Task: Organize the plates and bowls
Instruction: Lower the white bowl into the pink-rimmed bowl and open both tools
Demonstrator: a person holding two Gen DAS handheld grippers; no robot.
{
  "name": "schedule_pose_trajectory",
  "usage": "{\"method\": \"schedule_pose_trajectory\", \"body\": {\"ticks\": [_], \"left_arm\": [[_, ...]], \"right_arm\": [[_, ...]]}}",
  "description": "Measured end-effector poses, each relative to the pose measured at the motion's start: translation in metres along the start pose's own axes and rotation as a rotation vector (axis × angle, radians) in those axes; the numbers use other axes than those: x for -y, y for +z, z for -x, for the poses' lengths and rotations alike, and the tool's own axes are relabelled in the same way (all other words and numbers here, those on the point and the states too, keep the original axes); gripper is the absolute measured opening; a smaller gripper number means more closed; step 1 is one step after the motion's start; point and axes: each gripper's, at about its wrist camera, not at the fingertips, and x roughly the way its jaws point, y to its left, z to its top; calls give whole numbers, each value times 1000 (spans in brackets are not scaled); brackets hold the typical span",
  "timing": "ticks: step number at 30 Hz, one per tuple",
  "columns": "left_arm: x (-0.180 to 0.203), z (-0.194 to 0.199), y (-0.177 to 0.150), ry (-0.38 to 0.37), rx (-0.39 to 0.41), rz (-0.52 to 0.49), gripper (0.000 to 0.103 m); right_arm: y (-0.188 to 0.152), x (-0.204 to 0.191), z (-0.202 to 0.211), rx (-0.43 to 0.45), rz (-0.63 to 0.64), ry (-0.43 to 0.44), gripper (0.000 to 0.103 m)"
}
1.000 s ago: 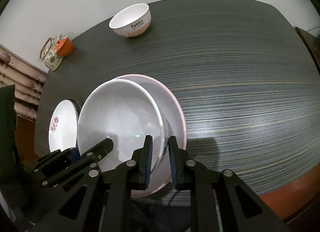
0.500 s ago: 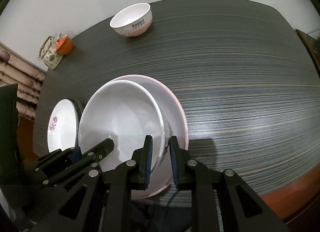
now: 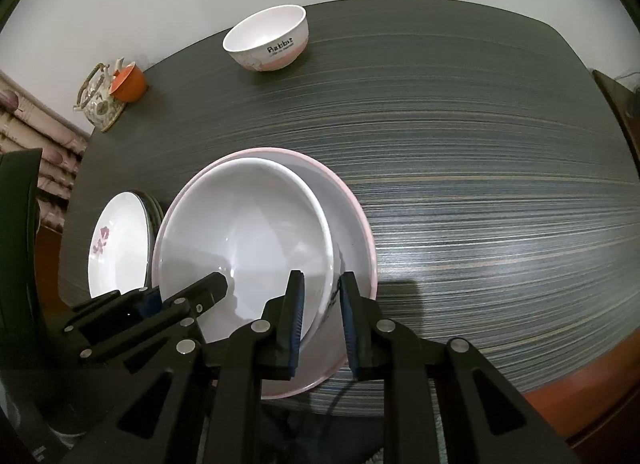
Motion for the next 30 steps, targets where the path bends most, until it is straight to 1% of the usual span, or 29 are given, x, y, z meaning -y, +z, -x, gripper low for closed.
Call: {"method": "schedule_pose_trajectory", "body": {"ticks": [4,6,8,17,22,26,30], "left_arm": [[-1,-1,2,-11,-5,2,20],[-2,-2,3,-24,-9,4,24],[-2,-2,4,-23,-4,1,25],[-4,2,7,-24,5,-1,25],[-3,9,5,-10,34,-14,27],[-3,18,6,11,68,-11,36],[-4,25,6,9,84,-11,36]], "right_arm": [[-1,-1,0,1,3,-3,19],[-1,-1,0,2,2,-1,20],[-1,-2,0,5,3,0,20],[-2,0,2,9,2,-1,23],[-1,1,2,9,0,5,24],[-1,3,3,8,-3,15,25],[-2,5,5,8,-9,28,26]]}}
